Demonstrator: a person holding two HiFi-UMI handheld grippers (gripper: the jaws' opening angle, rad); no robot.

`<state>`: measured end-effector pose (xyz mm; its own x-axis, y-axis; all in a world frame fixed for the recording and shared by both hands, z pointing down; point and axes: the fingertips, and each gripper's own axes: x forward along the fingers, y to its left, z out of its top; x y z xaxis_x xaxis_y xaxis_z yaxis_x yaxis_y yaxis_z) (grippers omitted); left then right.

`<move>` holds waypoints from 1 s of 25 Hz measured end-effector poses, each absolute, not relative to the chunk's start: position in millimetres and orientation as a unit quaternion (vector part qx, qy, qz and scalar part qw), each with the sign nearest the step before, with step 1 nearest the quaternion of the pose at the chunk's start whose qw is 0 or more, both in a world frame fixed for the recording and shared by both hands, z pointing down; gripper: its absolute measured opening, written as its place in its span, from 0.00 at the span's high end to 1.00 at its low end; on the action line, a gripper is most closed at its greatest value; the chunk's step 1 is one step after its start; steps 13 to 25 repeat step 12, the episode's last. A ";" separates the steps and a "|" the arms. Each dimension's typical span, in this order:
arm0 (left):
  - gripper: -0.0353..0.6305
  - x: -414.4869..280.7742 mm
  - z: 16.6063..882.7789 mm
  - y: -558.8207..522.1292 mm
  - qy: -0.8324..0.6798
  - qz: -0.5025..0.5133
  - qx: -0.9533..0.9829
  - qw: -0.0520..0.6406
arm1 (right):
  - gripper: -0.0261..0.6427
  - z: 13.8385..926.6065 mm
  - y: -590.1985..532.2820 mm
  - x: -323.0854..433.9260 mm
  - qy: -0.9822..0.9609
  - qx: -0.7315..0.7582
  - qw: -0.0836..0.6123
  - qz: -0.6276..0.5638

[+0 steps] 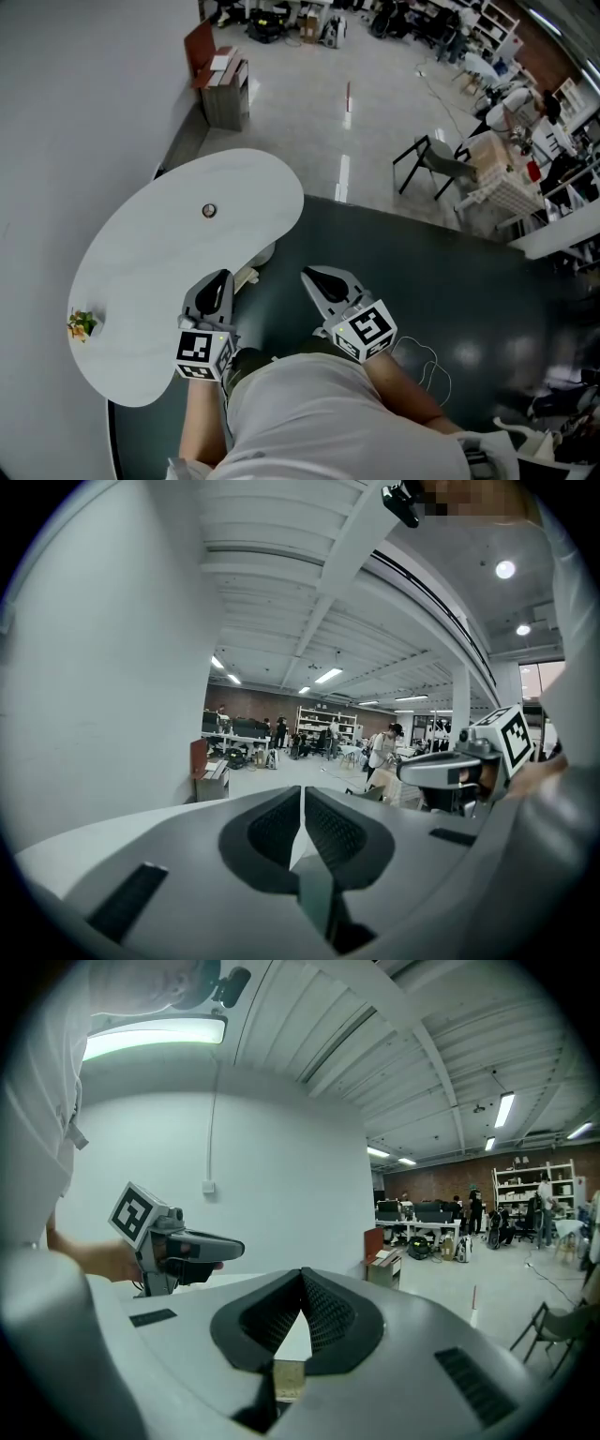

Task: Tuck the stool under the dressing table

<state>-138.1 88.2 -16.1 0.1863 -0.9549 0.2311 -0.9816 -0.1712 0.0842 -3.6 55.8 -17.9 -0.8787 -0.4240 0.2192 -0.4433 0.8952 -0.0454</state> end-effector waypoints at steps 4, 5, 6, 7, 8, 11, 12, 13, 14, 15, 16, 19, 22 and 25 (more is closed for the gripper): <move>0.94 -142.3 -11.4 91.9 -0.633 0.067 0.763 0.109 | 0.95 -14.7 59.6 -10.5 -0.969 0.222 0.101 0.047; 0.94 -143.9 -11.1 92.7 -0.634 0.067 0.763 0.110 | 0.95 -14.5 60.2 -12.3 -0.969 0.221 0.101 0.047; 0.94 -145.3 -11.1 93.9 -0.634 0.067 0.762 0.111 | 0.95 -14.7 60.9 -13.6 -0.969 0.221 0.102 0.048; 0.94 -146.1 -11.4 94.8 -0.635 0.066 0.761 0.112 | 0.95 -15.1 61.3 -14.0 -0.969 0.221 0.103 0.049; 0.94 -146.4 -11.9 95.0 -0.636 0.066 0.761 0.113 | 0.95 -15.4 61.2 -13.6 -0.968 0.221 0.104 0.050; 0.94 -146.7 -12.7 93.4 -0.637 0.066 0.760 0.113 | 0.95 -15.4 58.3 -12.0 -0.968 0.222 0.103 0.053; 0.94 -146.8 -12.8 92.6 -0.637 0.066 0.759 0.113 | 0.95 -15.2 57.1 -11.7 -0.968 0.223 0.103 0.054; 0.94 -146.8 -12.8 92.6 -0.637 0.066 0.759 0.113 | 0.95 -15.2 57.1 -11.7 -0.968 0.223 0.103 0.054; 0.94 -146.8 -12.8 92.6 -0.637 0.066 0.759 0.113 | 0.95 -15.2 57.1 -11.7 -0.968 0.223 0.103 0.054; 0.94 -146.8 -12.8 92.6 -0.637 0.066 0.759 0.113 | 0.95 -15.2 57.1 -11.7 -0.968 0.223 0.103 0.054; 0.94 -146.8 -12.8 92.6 -0.637 0.066 0.759 0.113 | 0.95 -15.2 57.1 -11.7 -0.968 0.223 0.103 0.054; 0.94 -146.8 -12.8 92.6 -0.637 0.066 0.759 0.113 | 0.95 -15.2 57.1 -11.7 -0.968 0.223 0.103 0.054; 0.94 -146.8 -12.8 92.6 -0.637 0.066 0.759 0.113 | 0.95 -15.2 57.1 -11.7 -0.968 0.223 0.103 0.054; 0.94 -146.8 -12.8 92.6 -0.637 0.066 0.759 0.113 | 0.95 -15.2 57.1 -11.7 -0.968 0.223 0.103 0.054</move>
